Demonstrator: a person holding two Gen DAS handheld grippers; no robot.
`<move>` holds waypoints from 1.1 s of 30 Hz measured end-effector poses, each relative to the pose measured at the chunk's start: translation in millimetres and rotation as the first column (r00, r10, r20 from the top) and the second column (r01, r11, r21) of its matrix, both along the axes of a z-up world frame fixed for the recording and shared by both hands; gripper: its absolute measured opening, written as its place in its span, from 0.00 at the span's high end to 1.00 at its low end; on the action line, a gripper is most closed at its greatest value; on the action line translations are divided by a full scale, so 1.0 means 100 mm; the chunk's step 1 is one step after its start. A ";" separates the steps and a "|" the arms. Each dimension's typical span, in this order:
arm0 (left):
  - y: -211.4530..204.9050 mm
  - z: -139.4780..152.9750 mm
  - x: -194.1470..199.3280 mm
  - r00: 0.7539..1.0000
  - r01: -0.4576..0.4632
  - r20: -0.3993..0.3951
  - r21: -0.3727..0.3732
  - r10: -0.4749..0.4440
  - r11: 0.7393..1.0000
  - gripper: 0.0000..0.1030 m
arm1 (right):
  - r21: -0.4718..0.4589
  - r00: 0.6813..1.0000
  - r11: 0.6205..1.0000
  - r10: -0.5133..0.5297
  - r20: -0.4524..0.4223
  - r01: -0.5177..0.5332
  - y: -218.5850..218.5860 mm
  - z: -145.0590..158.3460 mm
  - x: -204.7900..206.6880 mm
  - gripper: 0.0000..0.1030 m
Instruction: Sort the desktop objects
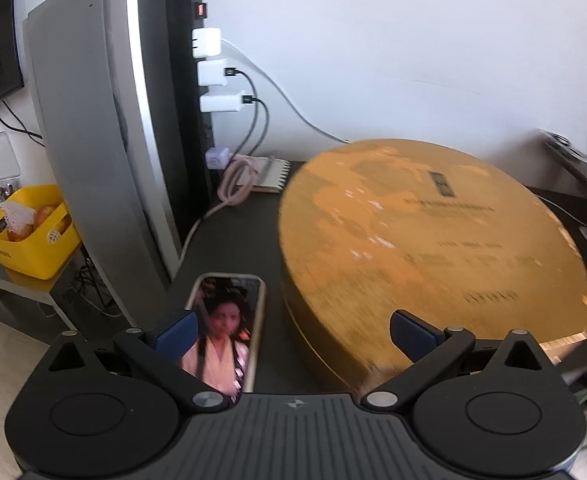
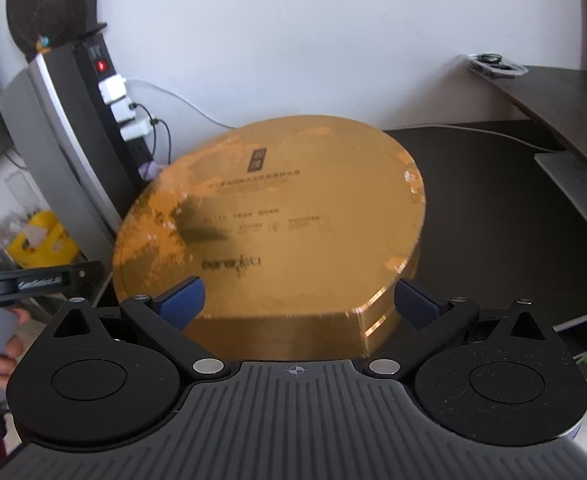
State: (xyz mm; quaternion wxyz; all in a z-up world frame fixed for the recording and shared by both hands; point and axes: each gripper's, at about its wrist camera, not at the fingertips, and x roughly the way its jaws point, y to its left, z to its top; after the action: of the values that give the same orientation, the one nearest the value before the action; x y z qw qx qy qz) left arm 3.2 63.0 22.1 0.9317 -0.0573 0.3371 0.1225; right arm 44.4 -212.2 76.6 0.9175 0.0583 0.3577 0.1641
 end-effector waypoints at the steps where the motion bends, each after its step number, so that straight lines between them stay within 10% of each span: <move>1: -0.05 0.01 -0.05 1.000 0.009 0.001 -0.005 -0.009 1.000 0.01 | -0.013 1.000 1.000 -0.003 0.002 0.003 0.00 0.00 -0.04 0.00; 33: -0.57 0.03 -0.57 0.987 0.160 -0.026 0.003 -0.160 0.987 0.01 | -0.190 1.000 0.982 -0.004 0.011 0.006 0.19 -0.02 -0.73 0.00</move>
State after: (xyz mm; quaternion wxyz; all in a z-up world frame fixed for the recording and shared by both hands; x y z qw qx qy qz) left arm -53.9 6.5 25.2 0.9344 -0.0259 0.3520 0.0490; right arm -28.2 -193.6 75.1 0.9211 -0.0295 0.3669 0.1271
